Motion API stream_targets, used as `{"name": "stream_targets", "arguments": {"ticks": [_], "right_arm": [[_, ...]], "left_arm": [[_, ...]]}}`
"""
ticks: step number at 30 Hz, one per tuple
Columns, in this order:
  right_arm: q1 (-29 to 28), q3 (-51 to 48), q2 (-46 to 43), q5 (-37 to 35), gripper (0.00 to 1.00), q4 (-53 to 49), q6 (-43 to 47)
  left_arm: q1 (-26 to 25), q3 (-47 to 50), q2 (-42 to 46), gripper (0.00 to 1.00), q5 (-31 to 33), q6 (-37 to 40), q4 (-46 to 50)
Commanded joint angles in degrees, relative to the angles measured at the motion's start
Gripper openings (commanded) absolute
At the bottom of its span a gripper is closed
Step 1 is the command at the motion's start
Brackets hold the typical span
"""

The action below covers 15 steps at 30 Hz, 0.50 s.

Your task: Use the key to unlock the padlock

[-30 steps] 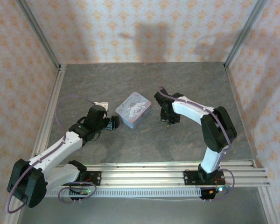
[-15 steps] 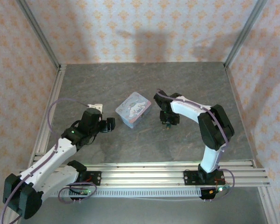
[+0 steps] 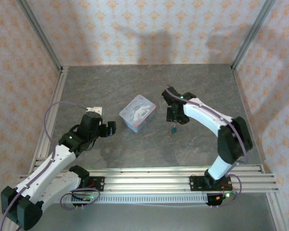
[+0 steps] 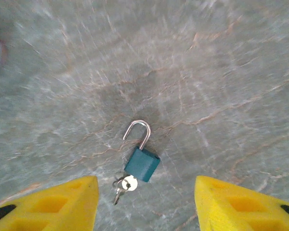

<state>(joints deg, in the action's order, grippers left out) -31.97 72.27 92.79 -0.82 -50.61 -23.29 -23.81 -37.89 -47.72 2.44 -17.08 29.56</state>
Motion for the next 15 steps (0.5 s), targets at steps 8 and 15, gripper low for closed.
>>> {"name": "stream_targets", "arguments": {"ticks": [8, 15], "right_arm": [[0.06, -11.7, -24.58, -21.39, 0.99, 15.49, 7.63], [1.08, -28.03, -34.14, -34.86, 0.99, 36.4, 17.06]], "left_arm": [[6.63, -11.09, -9.17, 1.0, 2.27, 7.16, -2.23], [11.56, -9.93, -12.05, 1.0, 2.63, 9.36, -8.99]]}}
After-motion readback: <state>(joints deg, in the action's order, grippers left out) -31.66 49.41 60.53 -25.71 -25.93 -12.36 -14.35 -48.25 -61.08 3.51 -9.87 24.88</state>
